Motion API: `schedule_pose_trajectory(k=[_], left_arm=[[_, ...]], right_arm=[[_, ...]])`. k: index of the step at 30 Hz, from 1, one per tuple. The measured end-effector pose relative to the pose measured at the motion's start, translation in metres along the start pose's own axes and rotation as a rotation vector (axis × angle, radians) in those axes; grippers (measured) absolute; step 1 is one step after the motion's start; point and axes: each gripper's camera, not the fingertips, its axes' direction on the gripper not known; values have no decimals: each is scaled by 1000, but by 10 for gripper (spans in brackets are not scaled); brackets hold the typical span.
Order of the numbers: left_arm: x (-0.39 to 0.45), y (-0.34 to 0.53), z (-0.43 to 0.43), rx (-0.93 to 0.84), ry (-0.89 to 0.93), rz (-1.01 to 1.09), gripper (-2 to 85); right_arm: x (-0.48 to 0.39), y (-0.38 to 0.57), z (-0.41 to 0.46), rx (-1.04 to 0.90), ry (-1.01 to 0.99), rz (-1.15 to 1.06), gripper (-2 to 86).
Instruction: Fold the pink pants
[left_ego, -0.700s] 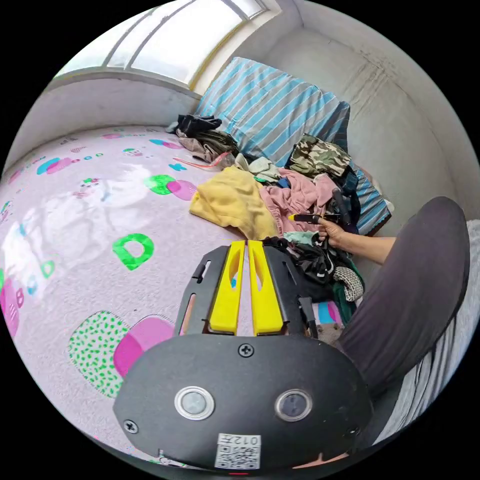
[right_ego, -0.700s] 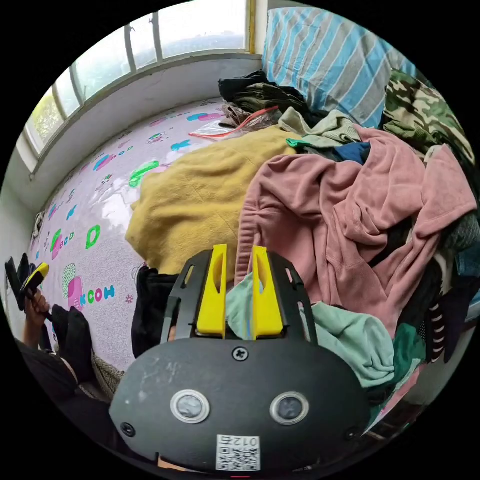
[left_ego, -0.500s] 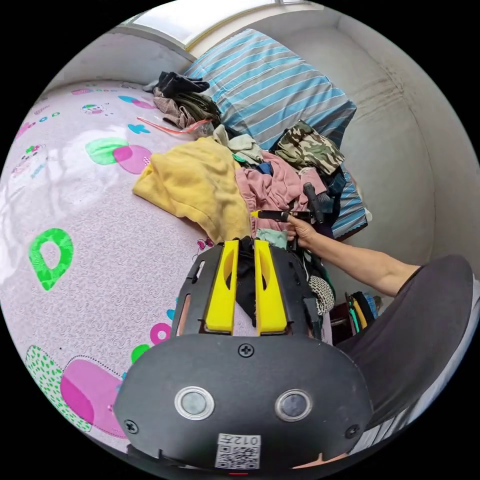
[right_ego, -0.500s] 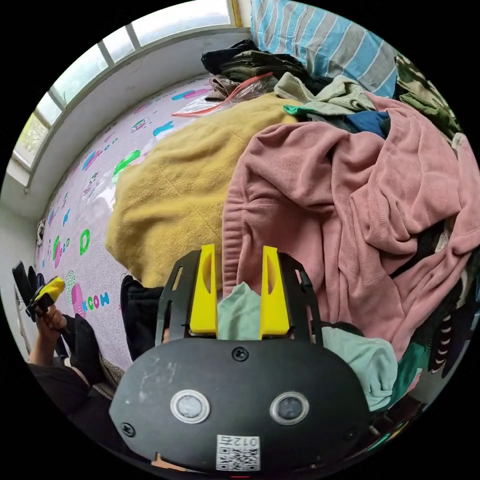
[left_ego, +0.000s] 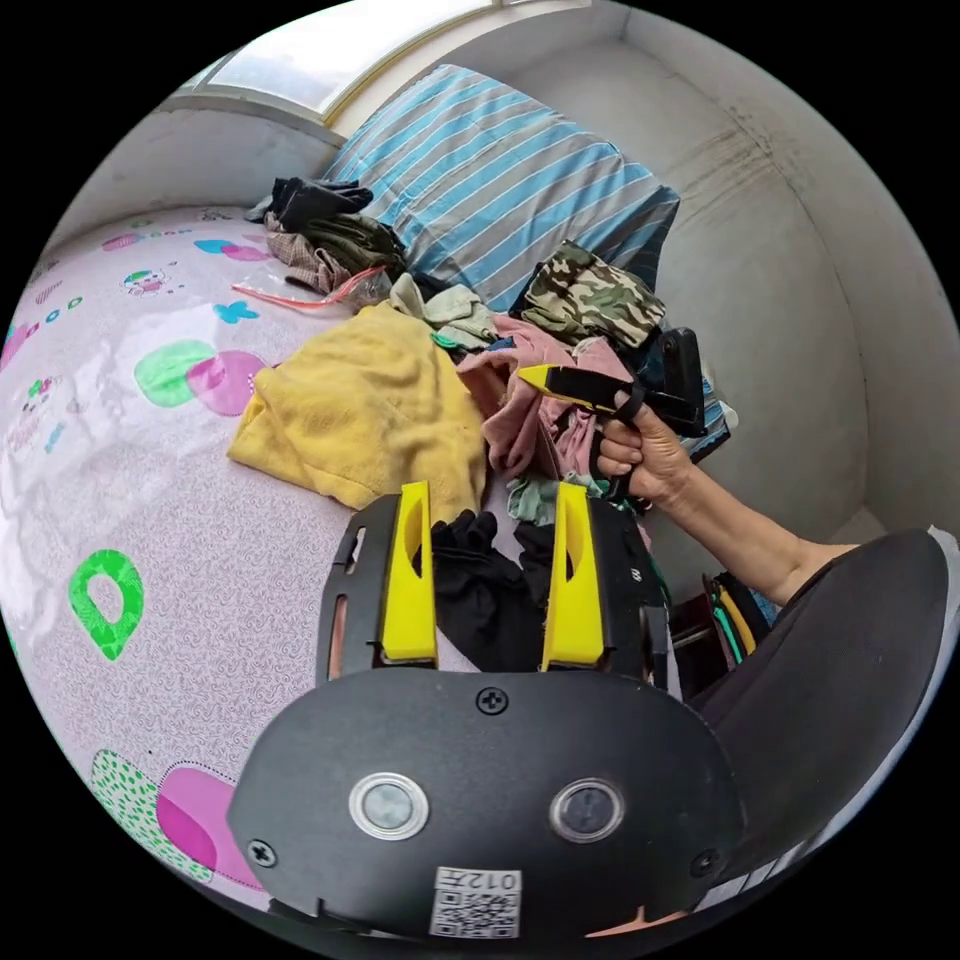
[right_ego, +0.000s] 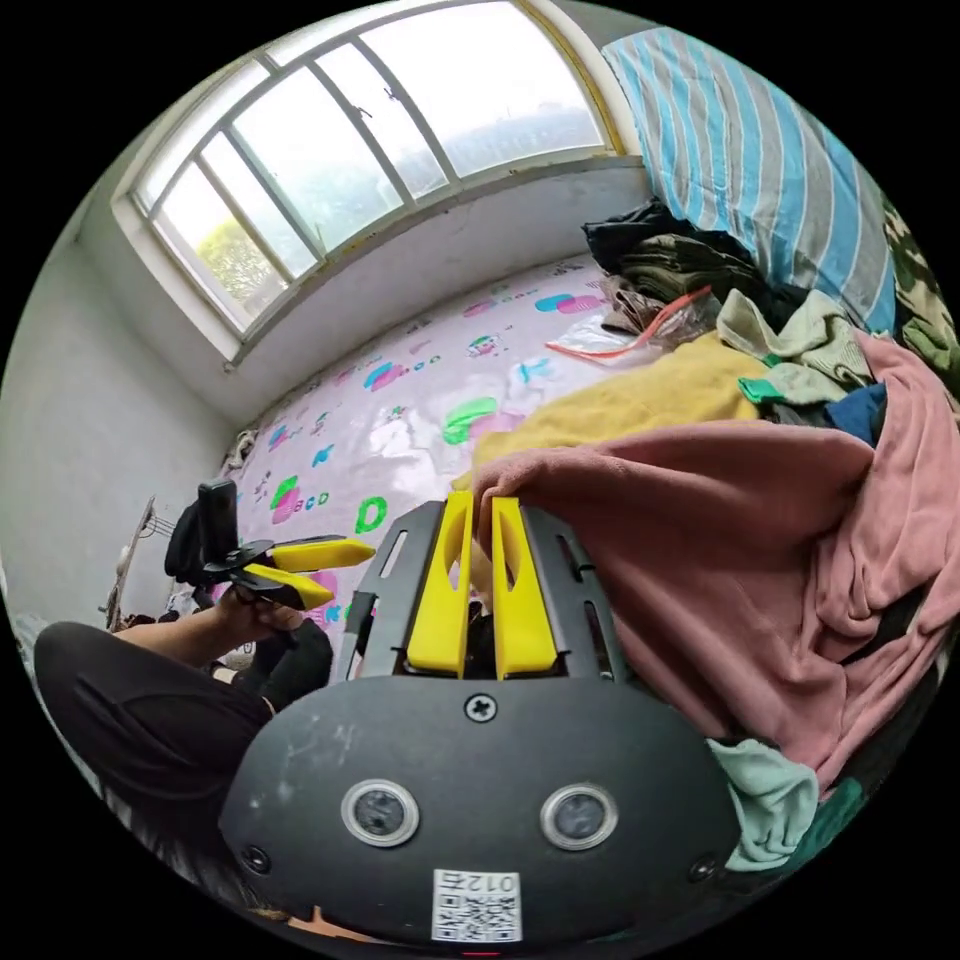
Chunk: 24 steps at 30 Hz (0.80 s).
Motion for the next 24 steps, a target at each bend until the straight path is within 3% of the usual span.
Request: schedule_pose_trajectory(k=[7, 12, 20, 24], left_arm=[[86, -10, -103, 154, -135, 249, 154], [132, 21, -200, 201, -201, 427, 53], [214, 98, -425, 308, -396, 438, 25], [259, 122, -495, 251, -553, 392, 24]], right_arm=[[-179, -168, 67, -6, -356, -339, 9], [-304, -268, 148, -25, -544, -485, 14], [-506, -393, 255, 20, -773, -607, 55], [-602, -422, 289, 13, -837, -693, 72]])
